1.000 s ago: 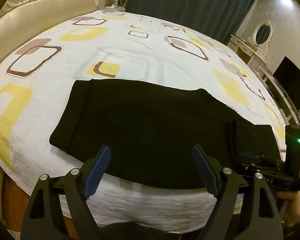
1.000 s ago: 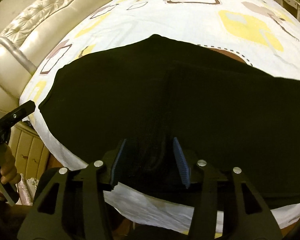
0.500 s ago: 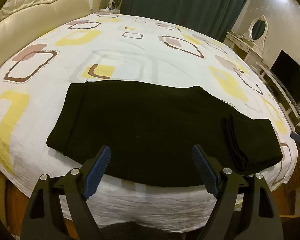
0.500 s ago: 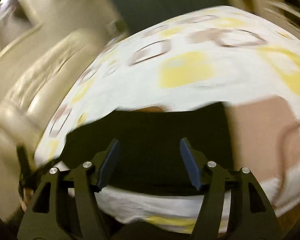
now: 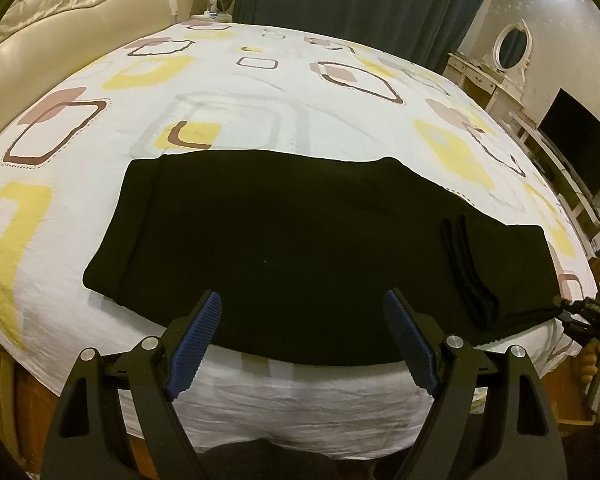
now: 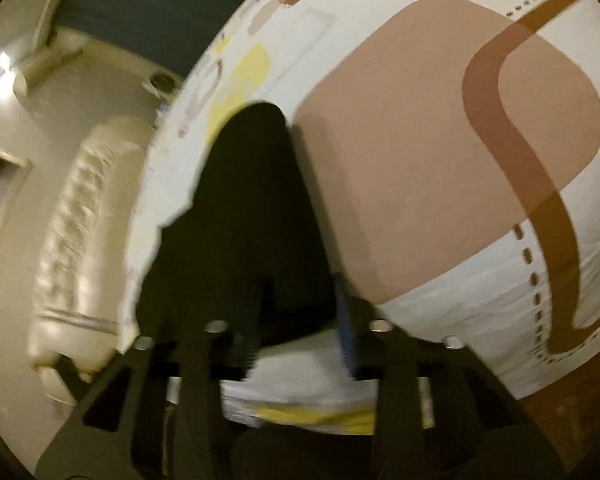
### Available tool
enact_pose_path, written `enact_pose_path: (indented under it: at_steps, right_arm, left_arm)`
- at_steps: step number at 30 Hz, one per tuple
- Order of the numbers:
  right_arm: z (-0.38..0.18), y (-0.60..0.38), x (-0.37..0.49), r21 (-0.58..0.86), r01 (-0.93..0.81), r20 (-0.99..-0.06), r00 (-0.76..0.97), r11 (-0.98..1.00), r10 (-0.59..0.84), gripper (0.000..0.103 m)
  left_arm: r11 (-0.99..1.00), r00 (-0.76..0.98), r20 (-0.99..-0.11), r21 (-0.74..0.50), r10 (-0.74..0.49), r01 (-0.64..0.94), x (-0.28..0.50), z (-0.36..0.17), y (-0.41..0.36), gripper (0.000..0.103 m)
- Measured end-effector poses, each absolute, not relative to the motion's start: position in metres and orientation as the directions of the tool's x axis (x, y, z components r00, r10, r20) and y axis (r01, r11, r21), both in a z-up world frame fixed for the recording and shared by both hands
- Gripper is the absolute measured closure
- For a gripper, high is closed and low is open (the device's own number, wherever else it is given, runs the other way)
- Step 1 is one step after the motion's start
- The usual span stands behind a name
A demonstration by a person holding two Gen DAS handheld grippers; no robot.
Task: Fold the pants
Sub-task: 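Grasp the folded pants end with the right gripper and lift it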
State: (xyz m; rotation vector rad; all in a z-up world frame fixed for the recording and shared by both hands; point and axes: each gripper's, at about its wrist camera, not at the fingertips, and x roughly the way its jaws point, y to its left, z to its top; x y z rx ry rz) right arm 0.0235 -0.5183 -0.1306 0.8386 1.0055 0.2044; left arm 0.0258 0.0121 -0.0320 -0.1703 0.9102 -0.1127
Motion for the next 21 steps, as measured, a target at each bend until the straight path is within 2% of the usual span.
enact_pose_path:
  at_steps: [9,13,15,17,21]
  right_arm:
    - [-0.147,-0.524,0.017,0.734,0.195,-0.627,0.563,0.651,0.539,0.08]
    - [-0.138,-0.54,0.016,0.78,0.202,-0.59,0.555,0.593,0.586,0.072]
    - [-0.123,-0.544,0.019,0.754,0.186,-0.605,0.57,0.63,0.557,0.068]
    - [-0.108,-0.548,0.028,0.727,0.173,-0.615,0.593,0.665,0.519,0.058]
    - [-0.105,-0.547,0.07,0.726,0.169,-0.615,0.594,0.667,0.519,0.058]
  left_arm:
    - [0.98,0.601,-0.78,-0.196,-0.174,0.03,0.028,-0.036,0.012,0.021]
    - [0.979,0.603,-0.778,-0.2,-0.178,0.031,0.028,-0.036,0.013,0.021]
    - [0.978,0.606,-0.774,-0.208,-0.183,0.031,0.028,-0.035,0.014,0.021]
    - [0.976,0.607,-0.772,-0.214,-0.187,0.029,0.029,-0.035,0.015,0.021]
    - [0.976,0.595,-0.782,-0.218,-0.187,0.02,0.029,-0.038,0.016,0.021]
